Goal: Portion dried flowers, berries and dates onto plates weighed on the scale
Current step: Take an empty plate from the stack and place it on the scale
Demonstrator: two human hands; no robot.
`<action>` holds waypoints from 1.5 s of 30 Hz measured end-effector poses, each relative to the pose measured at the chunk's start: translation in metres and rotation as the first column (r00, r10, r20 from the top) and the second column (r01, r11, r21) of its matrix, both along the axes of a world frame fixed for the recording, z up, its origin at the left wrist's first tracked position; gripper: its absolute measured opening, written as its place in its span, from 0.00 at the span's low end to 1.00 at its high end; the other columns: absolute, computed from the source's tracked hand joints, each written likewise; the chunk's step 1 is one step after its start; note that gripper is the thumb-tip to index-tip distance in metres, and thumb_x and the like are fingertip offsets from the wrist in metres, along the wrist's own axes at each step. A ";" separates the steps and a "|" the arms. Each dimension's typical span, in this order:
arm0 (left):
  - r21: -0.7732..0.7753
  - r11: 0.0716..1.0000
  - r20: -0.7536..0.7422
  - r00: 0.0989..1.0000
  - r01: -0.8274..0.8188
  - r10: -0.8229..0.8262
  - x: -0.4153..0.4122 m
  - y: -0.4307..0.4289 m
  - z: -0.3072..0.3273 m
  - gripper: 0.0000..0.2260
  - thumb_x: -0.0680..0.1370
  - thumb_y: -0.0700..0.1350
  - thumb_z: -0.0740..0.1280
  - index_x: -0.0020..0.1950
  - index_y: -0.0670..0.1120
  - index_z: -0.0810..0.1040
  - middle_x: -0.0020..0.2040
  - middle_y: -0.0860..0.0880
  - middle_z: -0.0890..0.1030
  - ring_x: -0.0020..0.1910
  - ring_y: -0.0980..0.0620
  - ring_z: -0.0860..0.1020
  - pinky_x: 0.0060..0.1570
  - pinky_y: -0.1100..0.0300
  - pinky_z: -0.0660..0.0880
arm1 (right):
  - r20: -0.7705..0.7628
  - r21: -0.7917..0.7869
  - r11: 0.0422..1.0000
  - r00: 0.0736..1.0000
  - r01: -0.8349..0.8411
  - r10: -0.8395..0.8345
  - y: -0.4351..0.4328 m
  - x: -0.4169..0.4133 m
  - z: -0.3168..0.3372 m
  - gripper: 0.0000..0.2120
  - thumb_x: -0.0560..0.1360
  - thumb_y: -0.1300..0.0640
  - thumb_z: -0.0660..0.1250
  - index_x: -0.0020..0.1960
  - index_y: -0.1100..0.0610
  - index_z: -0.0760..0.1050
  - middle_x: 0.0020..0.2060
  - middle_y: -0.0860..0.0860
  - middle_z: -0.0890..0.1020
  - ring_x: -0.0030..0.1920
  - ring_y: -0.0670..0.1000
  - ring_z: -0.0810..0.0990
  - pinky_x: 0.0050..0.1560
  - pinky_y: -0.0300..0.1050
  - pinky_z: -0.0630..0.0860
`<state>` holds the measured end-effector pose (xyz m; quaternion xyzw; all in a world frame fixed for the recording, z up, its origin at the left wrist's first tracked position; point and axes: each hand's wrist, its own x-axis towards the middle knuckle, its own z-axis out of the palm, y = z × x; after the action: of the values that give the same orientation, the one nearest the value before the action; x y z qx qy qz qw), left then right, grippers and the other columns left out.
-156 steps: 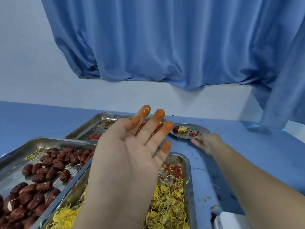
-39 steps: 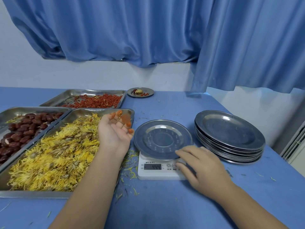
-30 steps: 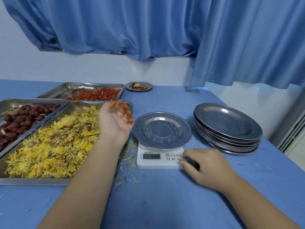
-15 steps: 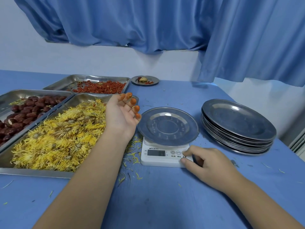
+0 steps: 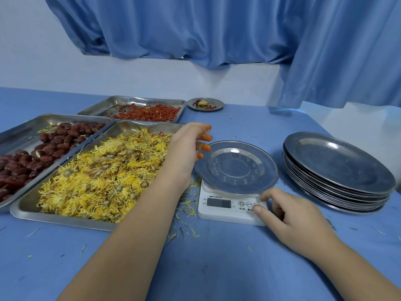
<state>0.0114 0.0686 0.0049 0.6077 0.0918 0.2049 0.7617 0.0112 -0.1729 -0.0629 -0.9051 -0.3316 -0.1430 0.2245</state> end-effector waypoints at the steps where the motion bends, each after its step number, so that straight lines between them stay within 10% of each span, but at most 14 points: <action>1: 0.057 0.998 -0.004 1.000 -0.003 0.003 0.000 -0.001 0.002 0.05 0.76 0.45 0.64 0.44 0.48 0.80 0.35 0.52 0.79 0.30 0.53 0.75 0.32 0.61 0.67 | 0.003 0.002 1.000 1.000 -0.003 0.003 0.000 0.000 0.000 0.20 0.69 0.28 0.49 0.43 0.42 0.68 0.27 0.44 0.72 0.38 0.43 0.74 0.29 0.36 0.60; 8: 0.420 0.903 0.006 0.995 0.091 -0.103 -0.018 -0.006 0.009 0.08 0.79 0.46 0.62 0.47 0.55 0.81 0.40 0.56 0.82 0.37 0.57 0.80 0.36 0.66 0.72 | 0.144 0.024 1.000 0.989 0.011 -0.014 0.000 -0.008 0.003 0.20 0.72 0.49 0.71 0.32 0.49 0.59 0.22 0.43 0.63 0.24 0.42 0.64 0.25 0.41 0.63; 12: 0.685 0.708 -0.123 0.985 0.172 -0.120 -0.030 0.008 0.019 0.06 0.79 0.48 0.64 0.51 0.57 0.80 0.47 0.57 0.82 0.41 0.61 0.81 0.41 0.67 0.71 | 0.320 0.070 0.997 0.947 -0.044 0.020 0.008 -0.015 0.015 0.20 0.74 0.51 0.63 0.30 0.50 0.55 0.23 0.42 0.57 0.24 0.47 0.59 0.23 0.41 0.62; 19: 0.900 0.426 -0.186 0.965 0.093 0.184 -0.048 0.107 0.066 0.05 0.79 0.52 0.62 0.51 0.59 0.78 0.44 0.60 0.79 0.41 0.60 0.76 0.41 0.60 0.71 | 0.419 0.224 0.956 0.904 -0.190 0.081 0.044 -0.008 0.038 0.18 0.73 0.51 0.60 0.30 0.50 0.53 0.23 0.43 0.56 0.24 0.48 0.56 0.22 0.40 0.63; 26: 0.924 0.126 -0.377 0.803 0.362 0.461 -0.040 0.180 0.033 0.16 0.78 0.48 0.64 0.65 0.47 0.76 0.57 0.49 0.80 0.48 0.53 0.79 0.46 0.56 0.75 | 0.306 0.228 0.965 0.951 -0.127 0.053 0.041 -0.002 0.017 0.21 0.72 0.51 0.63 0.30 0.49 0.51 0.22 0.43 0.55 0.24 0.47 0.57 0.25 0.42 0.59; 29: 0.913 0.110 -0.393 0.775 0.393 0.495 -0.036 0.185 0.016 0.21 0.77 0.48 0.68 0.70 0.47 0.73 0.68 0.47 0.75 0.63 0.47 0.75 0.63 0.53 0.71 | 0.229 0.267 0.961 0.973 -0.079 0.017 0.034 0.003 0.016 0.27 0.72 0.56 0.69 0.30 0.49 0.50 0.21 0.43 0.55 0.24 0.48 0.58 0.26 0.46 0.62; 34: 0.966 0.114 -0.256 0.818 0.231 0.515 -0.033 0.192 0.012 0.17 0.74 0.44 0.72 0.63 0.48 0.80 0.64 0.48 0.78 0.51 0.54 0.79 0.48 0.63 0.74 | 0.165 0.327 0.943 0.986 -0.064 0.010 0.028 0.010 0.021 0.28 0.70 0.61 0.72 0.29 0.51 0.53 0.21 0.45 0.56 0.24 0.47 0.57 0.27 0.45 0.62; 38: 0.954 0.289 -0.221 0.839 0.081 0.497 -0.039 0.193 0.025 0.11 0.76 0.48 0.69 0.58 0.55 0.79 0.53 0.51 0.80 0.28 0.53 0.77 0.25 0.63 0.73 | 0.139 0.375 0.923 0.990 -0.079 0.028 0.026 0.012 0.019 0.27 0.71 0.60 0.71 0.28 0.51 0.53 0.21 0.47 0.57 0.25 0.48 0.58 0.27 0.42 0.60; 42: 0.874 0.485 -0.222 0.879 -0.012 0.421 -0.050 0.183 0.037 0.09 0.80 0.46 0.65 0.59 0.53 0.79 0.49 0.52 0.84 0.43 0.36 0.83 0.44 0.45 0.81 | 0.119 0.421 0.903 0.992 -0.081 0.034 0.024 0.011 0.020 0.27 0.71 0.60 0.71 0.28 0.51 0.53 0.21 0.47 0.57 0.25 0.48 0.59 0.27 0.40 0.58; 45: 0.735 0.678 -0.225 0.937 -0.016 0.267 -0.057 0.164 0.042 0.12 0.81 0.42 0.64 0.64 0.48 0.77 0.45 0.51 0.86 0.36 0.48 0.83 0.34 0.60 0.79 | 0.101 0.453 0.888 0.994 -0.079 0.037 0.024 0.010 0.020 0.26 0.71 0.60 0.71 0.28 0.52 0.54 0.21 0.48 0.58 0.25 0.48 0.59 0.27 0.39 0.58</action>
<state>-0.0453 0.2328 0.0470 0.8733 0.1709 0.1842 0.4173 0.0208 -0.1489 -0.0429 -0.8096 -0.3252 -0.2504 0.4197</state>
